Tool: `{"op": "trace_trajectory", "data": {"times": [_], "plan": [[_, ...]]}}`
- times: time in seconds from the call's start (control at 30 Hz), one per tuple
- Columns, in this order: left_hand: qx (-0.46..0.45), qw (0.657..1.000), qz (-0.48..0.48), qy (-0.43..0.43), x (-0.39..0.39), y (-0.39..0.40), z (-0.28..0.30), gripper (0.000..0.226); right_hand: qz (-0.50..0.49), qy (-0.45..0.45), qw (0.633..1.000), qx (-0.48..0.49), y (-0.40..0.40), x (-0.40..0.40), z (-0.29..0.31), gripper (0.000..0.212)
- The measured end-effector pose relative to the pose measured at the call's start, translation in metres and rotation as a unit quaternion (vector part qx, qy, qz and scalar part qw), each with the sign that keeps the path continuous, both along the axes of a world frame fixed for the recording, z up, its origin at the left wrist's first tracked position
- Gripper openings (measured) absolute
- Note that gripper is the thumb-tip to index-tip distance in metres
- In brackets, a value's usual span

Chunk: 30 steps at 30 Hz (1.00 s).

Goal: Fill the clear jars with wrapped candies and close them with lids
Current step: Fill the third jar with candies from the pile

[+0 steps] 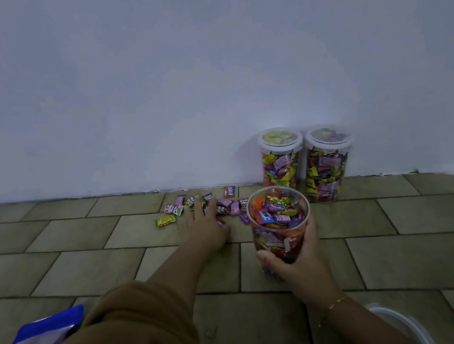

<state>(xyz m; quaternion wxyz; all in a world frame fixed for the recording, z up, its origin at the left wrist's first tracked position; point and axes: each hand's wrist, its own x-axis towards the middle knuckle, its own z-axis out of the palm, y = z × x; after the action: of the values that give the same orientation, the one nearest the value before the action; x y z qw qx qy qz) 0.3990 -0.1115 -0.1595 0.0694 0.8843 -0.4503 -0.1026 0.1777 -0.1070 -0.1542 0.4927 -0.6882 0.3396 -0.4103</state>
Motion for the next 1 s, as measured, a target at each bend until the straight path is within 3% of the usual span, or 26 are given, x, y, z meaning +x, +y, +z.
{"op": "trace_trajectory", "data": {"times": [0.13,0.23,0.33,0.67,0.8,0.9,1.0], "plan": [[-0.003,1.0,-0.01,0.023,0.01,-0.001,-0.007,0.061,0.007,0.002,1.0,-0.004,-0.004,0.003,-0.001,0.109],[-0.097,0.994,-0.034,-0.024,0.006,0.009,-0.017,0.042,0.006,0.0,1.0,-0.002,-0.004,0.004,0.001,0.108],[-0.189,0.981,-0.049,0.002,-0.001,0.018,-0.02,0.031,0.007,-0.007,1.0,0.0,-0.004,0.005,0.004,0.107],[-0.189,0.981,-0.04,0.014,-0.032,0.074,-0.021,0.038,0.02,-0.003,1.0,-0.003,0.013,-0.007,0.009,0.099],[-0.23,0.972,-0.022,0.036,-0.042,0.097,-0.018,0.039,0.025,0.008,1.0,0.0,0.03,-0.018,0.007,0.104],[-0.299,0.949,0.047,0.086,-0.054,0.107,-0.01,0.032,0.03,0.011,0.999,0.0,0.041,-0.025,0.005,0.103],[-0.38,0.896,0.152,0.17,-0.074,0.116,0.007,0.03,0.031,0.021,0.999,-0.002,0.052,-0.032,0.005,0.104]]}}
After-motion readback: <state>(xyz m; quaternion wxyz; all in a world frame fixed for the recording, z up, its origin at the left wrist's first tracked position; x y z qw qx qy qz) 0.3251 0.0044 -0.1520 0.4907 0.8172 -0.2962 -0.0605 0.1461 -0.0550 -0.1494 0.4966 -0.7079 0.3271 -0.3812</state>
